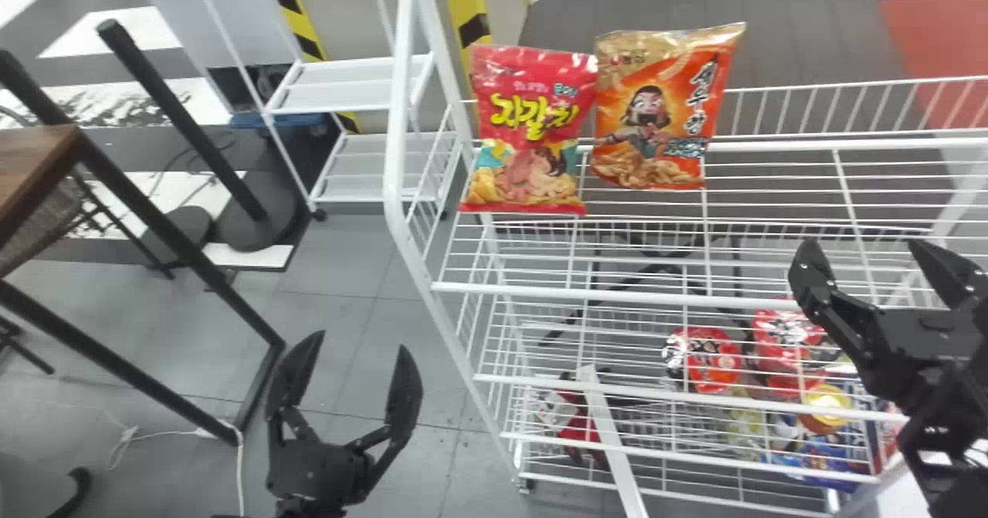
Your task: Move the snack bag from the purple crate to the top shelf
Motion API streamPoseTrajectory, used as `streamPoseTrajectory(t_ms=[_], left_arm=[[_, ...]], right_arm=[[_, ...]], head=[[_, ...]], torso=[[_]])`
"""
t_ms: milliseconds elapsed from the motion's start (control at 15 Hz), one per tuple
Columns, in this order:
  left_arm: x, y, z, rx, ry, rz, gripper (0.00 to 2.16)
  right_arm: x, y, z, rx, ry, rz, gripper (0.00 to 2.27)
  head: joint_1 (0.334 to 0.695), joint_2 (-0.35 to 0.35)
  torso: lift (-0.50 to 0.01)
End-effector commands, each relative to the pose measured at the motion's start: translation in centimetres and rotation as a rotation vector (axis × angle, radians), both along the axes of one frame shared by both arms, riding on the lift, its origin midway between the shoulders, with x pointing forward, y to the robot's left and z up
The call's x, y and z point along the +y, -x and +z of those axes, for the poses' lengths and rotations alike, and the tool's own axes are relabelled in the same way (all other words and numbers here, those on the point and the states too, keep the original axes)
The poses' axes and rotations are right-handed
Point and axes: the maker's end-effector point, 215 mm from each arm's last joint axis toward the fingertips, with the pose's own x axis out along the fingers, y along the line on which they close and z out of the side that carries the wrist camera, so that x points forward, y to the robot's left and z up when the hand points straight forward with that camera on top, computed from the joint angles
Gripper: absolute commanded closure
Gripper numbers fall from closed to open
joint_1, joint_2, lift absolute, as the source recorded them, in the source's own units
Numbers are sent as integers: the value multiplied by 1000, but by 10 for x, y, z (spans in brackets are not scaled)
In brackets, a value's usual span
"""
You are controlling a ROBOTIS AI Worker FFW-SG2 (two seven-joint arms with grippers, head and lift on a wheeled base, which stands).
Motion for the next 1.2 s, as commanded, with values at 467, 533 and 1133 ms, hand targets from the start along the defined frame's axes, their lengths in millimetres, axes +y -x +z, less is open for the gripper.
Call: streamPoseTrajectory(t_ms=[467,533,1133], left_arm=[[-7,-24,-14,200,5,-5,100],[-7,-26,-11,212,3,-2,100],[-2,-27,5,241,-36,18,100]], right_arm=[[-22,61,26,-231,37,-3,167],[-21,63,24,-227,33,-4,167],[-2,67,19,-205,55,18,167]], head=[[695,147],[695,144],[695,175]], torso=[[9],[9],[9]])
